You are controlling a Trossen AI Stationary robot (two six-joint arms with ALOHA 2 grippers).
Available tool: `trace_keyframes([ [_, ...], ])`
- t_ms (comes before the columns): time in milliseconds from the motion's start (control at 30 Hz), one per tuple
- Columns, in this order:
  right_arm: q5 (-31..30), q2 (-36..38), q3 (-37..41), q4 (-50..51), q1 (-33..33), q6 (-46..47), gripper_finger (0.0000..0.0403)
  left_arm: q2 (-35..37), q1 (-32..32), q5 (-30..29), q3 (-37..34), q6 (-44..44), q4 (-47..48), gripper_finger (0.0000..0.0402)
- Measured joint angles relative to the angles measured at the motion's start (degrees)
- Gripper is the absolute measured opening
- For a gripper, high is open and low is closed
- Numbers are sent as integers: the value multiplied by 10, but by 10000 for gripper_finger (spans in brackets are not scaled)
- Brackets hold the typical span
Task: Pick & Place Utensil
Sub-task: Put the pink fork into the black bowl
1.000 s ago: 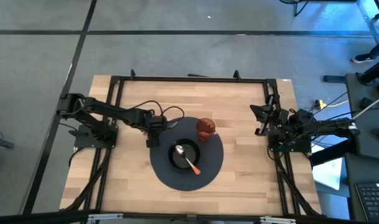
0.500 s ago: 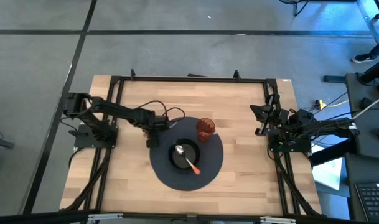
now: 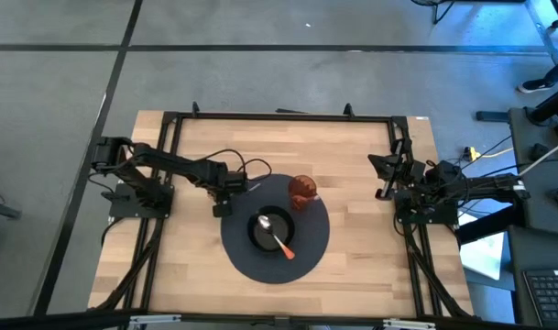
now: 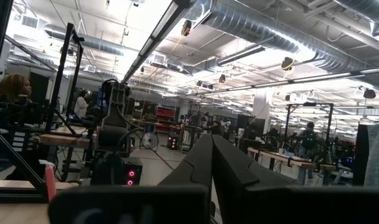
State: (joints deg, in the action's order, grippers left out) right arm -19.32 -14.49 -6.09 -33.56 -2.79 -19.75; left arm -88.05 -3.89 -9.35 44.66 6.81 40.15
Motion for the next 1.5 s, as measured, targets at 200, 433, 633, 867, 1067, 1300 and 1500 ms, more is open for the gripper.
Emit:
trace_keyframes([
  [200, 0, 0, 0, 0, 0, 0, 10, 0, 4, -17, 34, 13, 26, 24],
  [433, 0, 0, 0, 0, 0, 1, 10, 1, 30, -89, 89, 23, 83, 24],
  [633, 0, 0, 0, 0, 0, 2, 10, 1, 85, -246, 155, 24, 165, 24],
  [867, 0, 0, 0, 0, 0, 2, 10, 2, 175, -485, 195, -60, 179, 24],
  [1067, 0, 0, 0, 0, 0, 7, 10, -2, 235, -669, 195, -126, 178, 24],
  [1300, 0, 0, 0, 0, 0, 7, 10, -46, 284, -751, 195, -307, 139, 24],
  [1500, 0, 0, 0, 0, 0, 12, 10, -110, 310, -803, 195, -445, 105, 24],
])
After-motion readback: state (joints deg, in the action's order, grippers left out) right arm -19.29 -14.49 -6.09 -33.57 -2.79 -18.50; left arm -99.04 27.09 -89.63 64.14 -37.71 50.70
